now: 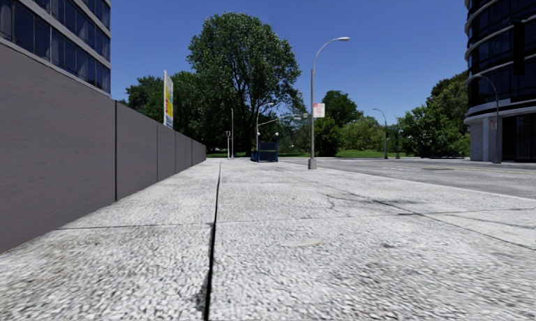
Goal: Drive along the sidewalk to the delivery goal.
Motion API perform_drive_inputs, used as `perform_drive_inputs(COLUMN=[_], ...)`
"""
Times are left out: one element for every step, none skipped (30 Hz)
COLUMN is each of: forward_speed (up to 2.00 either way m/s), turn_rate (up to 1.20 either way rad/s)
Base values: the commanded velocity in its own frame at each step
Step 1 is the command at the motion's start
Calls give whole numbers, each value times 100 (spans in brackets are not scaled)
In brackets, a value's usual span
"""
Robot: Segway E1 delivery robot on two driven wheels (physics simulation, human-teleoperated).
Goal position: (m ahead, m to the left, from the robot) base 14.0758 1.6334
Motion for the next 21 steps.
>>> perform_drive_inputs(forward_speed=[169, 169, 169, 169, 169, 169, 169, 169, 169, 169, 169, 169, 170, 170, 170, 170, 170, 170, 170, 170, 170], turn_rate=[0, 0, 0, 0, 0, 0, 0, 0, 0, 0, 0, 0, 0, 0, 0, 0, 0, 0, 0, 0, 6])
